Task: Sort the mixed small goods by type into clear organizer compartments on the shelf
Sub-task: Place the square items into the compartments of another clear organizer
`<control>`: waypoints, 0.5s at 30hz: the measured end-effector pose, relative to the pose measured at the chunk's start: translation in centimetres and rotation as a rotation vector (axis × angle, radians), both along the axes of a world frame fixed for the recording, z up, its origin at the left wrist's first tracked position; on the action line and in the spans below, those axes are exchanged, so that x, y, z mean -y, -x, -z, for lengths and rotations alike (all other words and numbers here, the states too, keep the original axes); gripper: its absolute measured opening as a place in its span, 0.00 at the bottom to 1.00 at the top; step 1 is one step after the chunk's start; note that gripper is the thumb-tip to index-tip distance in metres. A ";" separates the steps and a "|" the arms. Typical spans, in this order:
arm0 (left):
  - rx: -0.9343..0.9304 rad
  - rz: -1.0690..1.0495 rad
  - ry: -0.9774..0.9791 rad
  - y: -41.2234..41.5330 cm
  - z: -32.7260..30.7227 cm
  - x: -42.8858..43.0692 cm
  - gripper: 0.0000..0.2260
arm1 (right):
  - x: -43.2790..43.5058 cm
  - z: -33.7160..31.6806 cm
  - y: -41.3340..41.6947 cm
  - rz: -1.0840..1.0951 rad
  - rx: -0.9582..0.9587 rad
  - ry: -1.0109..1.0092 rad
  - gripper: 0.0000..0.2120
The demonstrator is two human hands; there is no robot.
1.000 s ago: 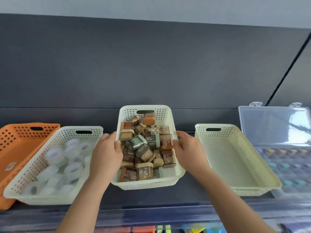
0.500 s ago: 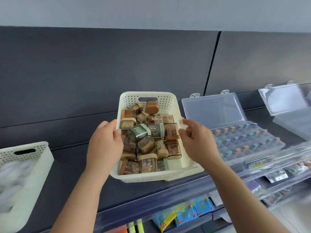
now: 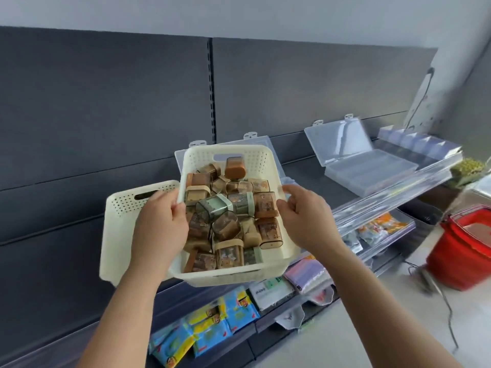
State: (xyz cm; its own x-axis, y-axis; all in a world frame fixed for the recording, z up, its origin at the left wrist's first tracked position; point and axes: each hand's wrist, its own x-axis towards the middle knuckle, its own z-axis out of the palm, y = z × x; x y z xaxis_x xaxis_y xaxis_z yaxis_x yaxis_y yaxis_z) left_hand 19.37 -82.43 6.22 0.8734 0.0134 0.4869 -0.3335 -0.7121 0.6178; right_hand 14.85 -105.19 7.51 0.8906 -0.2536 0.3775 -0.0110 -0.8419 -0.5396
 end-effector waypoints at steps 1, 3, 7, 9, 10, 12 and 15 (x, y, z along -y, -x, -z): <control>-0.001 0.015 0.001 -0.1 0.1 1.5 0.09 | 1.4 0.1 0.2 0.016 0.003 -0.001 0.12; 0.006 0.038 -0.002 -0.4 0.1 4.3 0.10 | 4.0 0.3 0.4 0.045 0.009 -0.005 0.12; 0.008 0.081 -0.013 -1.8 -0.1 9.8 0.11 | 9.2 0.4 0.1 0.095 -0.007 -0.023 0.14; 0.005 0.100 -0.021 -2.9 0.0 12.6 0.11 | 11.8 0.7 -0.6 0.115 0.000 -0.014 0.12; 0.003 0.106 -0.027 -3.6 0.0 13.9 0.11 | 13.1 0.8 -1.1 0.124 0.002 -0.014 0.11; -0.002 0.118 -0.039 -5.2 0.1 16.6 0.09 | 15.6 0.9 -2.3 0.139 -0.004 -0.022 0.12; -0.008 0.130 -0.034 -7.8 0.3 20.6 0.08 | 19.5 1.3 -4.6 0.158 -0.010 -0.025 0.14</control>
State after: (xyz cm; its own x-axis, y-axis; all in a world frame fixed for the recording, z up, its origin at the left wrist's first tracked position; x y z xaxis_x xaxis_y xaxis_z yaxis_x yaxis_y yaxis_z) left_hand 27.16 -103.00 5.88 0.8707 -0.1166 0.4778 -0.4194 -0.6835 0.5974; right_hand 19.41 -124.68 6.25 0.8422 -0.4002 0.3612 -0.1478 -0.8157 -0.5592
